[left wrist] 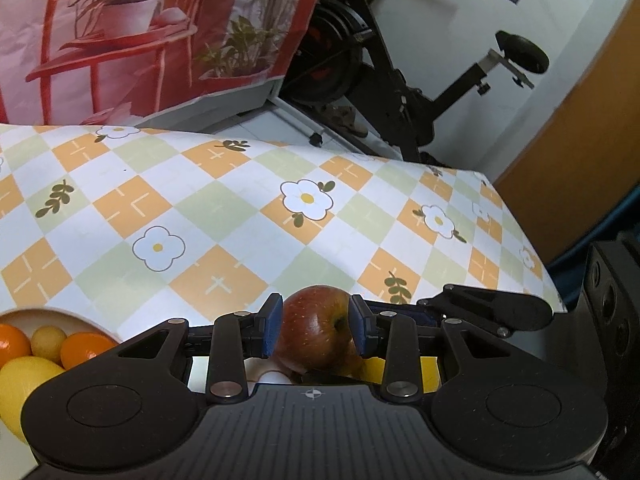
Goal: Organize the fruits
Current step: 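Grasp a red apple with the left gripper while the right gripper grasps another red apple, then carry both red apples over the beige plate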
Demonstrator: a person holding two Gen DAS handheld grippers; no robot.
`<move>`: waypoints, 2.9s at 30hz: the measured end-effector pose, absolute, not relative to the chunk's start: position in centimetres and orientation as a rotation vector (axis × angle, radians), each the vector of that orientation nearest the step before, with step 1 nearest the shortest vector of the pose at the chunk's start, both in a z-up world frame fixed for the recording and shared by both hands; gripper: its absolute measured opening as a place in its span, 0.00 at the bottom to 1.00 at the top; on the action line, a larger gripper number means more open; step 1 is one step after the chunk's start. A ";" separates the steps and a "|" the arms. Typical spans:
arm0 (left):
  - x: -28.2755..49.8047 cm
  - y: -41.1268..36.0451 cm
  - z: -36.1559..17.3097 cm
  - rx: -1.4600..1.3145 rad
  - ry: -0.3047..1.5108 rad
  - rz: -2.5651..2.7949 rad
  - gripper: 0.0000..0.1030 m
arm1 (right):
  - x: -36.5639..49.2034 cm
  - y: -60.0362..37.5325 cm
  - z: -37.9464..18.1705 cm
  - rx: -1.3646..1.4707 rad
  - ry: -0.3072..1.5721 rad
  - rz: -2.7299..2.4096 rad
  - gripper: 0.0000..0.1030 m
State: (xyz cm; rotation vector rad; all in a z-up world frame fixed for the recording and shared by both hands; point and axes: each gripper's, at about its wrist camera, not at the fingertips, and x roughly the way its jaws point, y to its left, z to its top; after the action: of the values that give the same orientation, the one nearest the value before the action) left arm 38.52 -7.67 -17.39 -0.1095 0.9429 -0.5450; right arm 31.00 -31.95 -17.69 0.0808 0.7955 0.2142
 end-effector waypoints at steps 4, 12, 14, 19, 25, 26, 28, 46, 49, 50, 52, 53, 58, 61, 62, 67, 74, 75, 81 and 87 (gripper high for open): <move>38.9 -7.5 -17.8 -0.080 0.962 -0.552 0.37 | 31.3 -32.0 -17.7 0.092 0.807 0.216 0.58; 39.8 -6.7 -18.4 -0.145 1.000 -0.573 0.36 | 31.3 -32.2 -17.7 0.104 0.800 0.219 0.55; 39.8 -7.0 -18.4 -0.133 1.000 -0.576 0.36 | 31.4 -32.1 -17.7 0.105 0.800 0.218 0.55; 39.7 -7.5 -18.2 -0.087 0.989 -0.585 0.36 | 31.5 -32.2 -17.6 0.105 0.807 0.219 0.55; 39.4 -7.2 -17.9 -0.089 0.982 -0.592 0.35 | 31.2 -31.8 -17.4 0.070 0.791 0.221 0.54; 39.3 -7.1 -17.7 -0.092 0.979 -0.593 0.34 | 31.1 -31.8 -17.2 0.071 0.786 0.223 0.54; 39.1 -6.8 -17.4 -0.097 0.971 -0.595 0.34 | 31.0 -31.6 -16.9 0.067 0.779 0.227 0.54; 35.1 -1.2 -14.0 -0.127 0.891 -0.526 0.35 | 30.9 -25.2 -13.5 -0.004 0.740 0.317 0.54; 34.4 0.2 -13.7 -0.134 0.884 -0.509 0.35 | 31.1 -23.6 -13.2 -0.017 0.738 0.337 0.54; 34.1 0.7 -13.6 -0.137 0.881 -0.503 0.35 | 31.1 -23.1 -13.1 -0.021 0.737 0.344 0.54; 33.7 1.6 -13.4 -0.144 0.876 -0.493 0.35 | 31.2 -22.0 -13.0 -0.027 0.736 0.359 0.54; 33.5 2.1 -13.4 -0.147 0.874 -0.488 0.35 | 31.2 -21.4 -12.9 -0.031 0.735 0.367 0.54; 32.3 4.3 -13.1 -0.157 0.858 -0.455 0.35 | 31.4 -18.8 -12.7 -0.049 0.735 0.404 0.54; 31.8 5.6 -13.1 -0.167 0.856 -0.438 0.35 | 31.6 -17.3 -12.7 -0.059 0.737 0.424 0.54; 31.6 6.0 -13.1 -0.171 0.856 -0.432 0.35 | 31.6 -16.8 -12.7 -0.062 0.738 0.430 0.54; 30.9 7.8 -13.3 -0.185 0.859 -0.410 0.35 | 32.0 -14.7 -13.0 -0.075 0.747 0.459 0.54; 29.9 9.9 -13.6 -0.206 0.863 -0.377 0.35 | 32.5 -12.2 -13.6 -0.088 0.761 0.501 0.54; 29.7 10.4 -13.7 -0.208 0.865 -0.371 0.35 | 32.7 -11.8 -13.7 -0.089 0.765 0.509 0.54; 29.6 11.7 -14.4 -0.224 0.876 -0.335 0.35 | 33.3 -10.0 -14.7 -0.091 0.782 0.533 0.54; 29.7 12.5 -14.9 -0.227 0.884 -0.321 0.35 | 33.9 -9.2 -15.3 -0.092 0.798 0.538 0.54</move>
State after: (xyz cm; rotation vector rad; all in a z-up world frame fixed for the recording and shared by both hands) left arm 29.68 12.45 -14.90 -0.2270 0.8843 -0.3206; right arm 33.89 -9.16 -15.32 -0.0919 0.7980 0.5382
